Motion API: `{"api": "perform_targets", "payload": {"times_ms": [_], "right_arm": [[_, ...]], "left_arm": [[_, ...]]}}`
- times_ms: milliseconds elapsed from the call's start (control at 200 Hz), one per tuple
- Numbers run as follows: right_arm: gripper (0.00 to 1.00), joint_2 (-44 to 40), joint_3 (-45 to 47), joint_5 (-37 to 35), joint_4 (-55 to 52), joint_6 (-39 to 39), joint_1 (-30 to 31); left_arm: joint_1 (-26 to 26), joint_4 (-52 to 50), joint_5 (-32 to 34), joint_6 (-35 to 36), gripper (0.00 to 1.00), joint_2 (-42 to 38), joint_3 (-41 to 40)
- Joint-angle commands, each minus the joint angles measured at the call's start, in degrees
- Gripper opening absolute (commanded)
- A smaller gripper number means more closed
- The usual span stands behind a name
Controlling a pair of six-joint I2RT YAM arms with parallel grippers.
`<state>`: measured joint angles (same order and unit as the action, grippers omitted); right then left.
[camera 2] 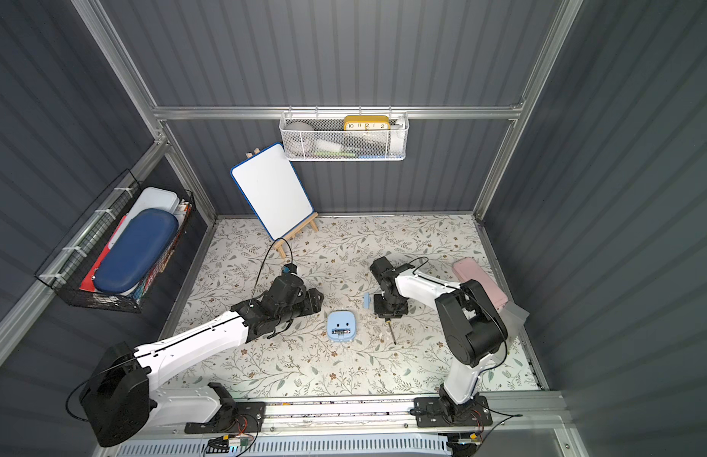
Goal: Remove the battery from the alarm
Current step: Pick up the screwdriver from the center of the board.
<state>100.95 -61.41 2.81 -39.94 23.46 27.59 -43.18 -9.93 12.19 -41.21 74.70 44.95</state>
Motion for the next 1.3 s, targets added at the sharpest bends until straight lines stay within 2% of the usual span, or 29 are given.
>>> {"api": "perform_targets", "payload": {"times_ms": [0, 140, 240, 340, 410, 460, 530, 610, 770, 930, 1116, 1211, 1296], "right_arm": [[0.26, 0.35, 0.94, 0.89, -1.97, 0.29, -0.08], [0.07, -2.92, 2.51, 1.17, -0.01, 0.35, 0.03], [0.04, -7.59, 2.87, 3.04, 1.09, -1.4, 0.96], [0.03, -13.21, 2.26, 5.54, 0.96, -3.08, 2.55], [0.03, -17.57, 2.3, 10.43, 2.54, -4.0, 3.93], [0.03, -20.66, 2.53, 17.39, 4.09, -4.53, 4.92], [0.03, -24.68, 3.65, 23.36, 8.42, -3.49, 6.17], [0.03, -27.66, 3.93, 27.58, 10.22, -1.89, 7.07], [0.02, -31.16, 6.39, 35.59, 16.9, 1.11, 8.15], [0.02, -33.31, 7.93, 39.24, 20.7, 3.1, 8.78], [0.01, -35.2, 8.98, 42.82, 25.97, 5.76, 9.23], [0.0, -35.2, 8.93, 43.66, 26.35, 6.1, 9.68], [0.0, -35.76, 9.57, 43.66, 26.7, 6.21, 9.93]], "left_arm": [[0.2, -1.05, -1.15, 1.62, 0.71, -0.68, 0.85], [0.21, 0.99, -3.9, 3.64, 0.71, -1.55, 1.14], [0.2, 5.5, -9.84, 8.4, 0.71, -3.4, 1.22], [0.21, 10.89, -20.52, 13.75, 0.71, -5.06, 1.3], [0.2, 14.76, -27.16, 15.66, 0.72, -5.86, 0.42], [0.2, 17.11, -30.93, 16.59, 0.73, -6.37, -0.39], [0.25, 20.54, -34.35, 16.67, 0.74, -7.74, -2.24], [0.43, 22.51, -33.82, 16.34, 0.75, -9.86, -3.8], [0.46, 24.96, -37.11, 16.69, 0.76, -11.2, -5.1], [0.47, 29.28, -38.75, 15.99, 0.76, -13.29, -7.59], [0.5, 30.62, -40.33, 15.85, 0.75, -12.02, -8.27], [0.47, 31.16, -38.61, 15.21, 0.72, -12.51, -8.66], [0.5, 32.08, -38.06, 14.87, 0.64, -13.41, -9.11]]}}
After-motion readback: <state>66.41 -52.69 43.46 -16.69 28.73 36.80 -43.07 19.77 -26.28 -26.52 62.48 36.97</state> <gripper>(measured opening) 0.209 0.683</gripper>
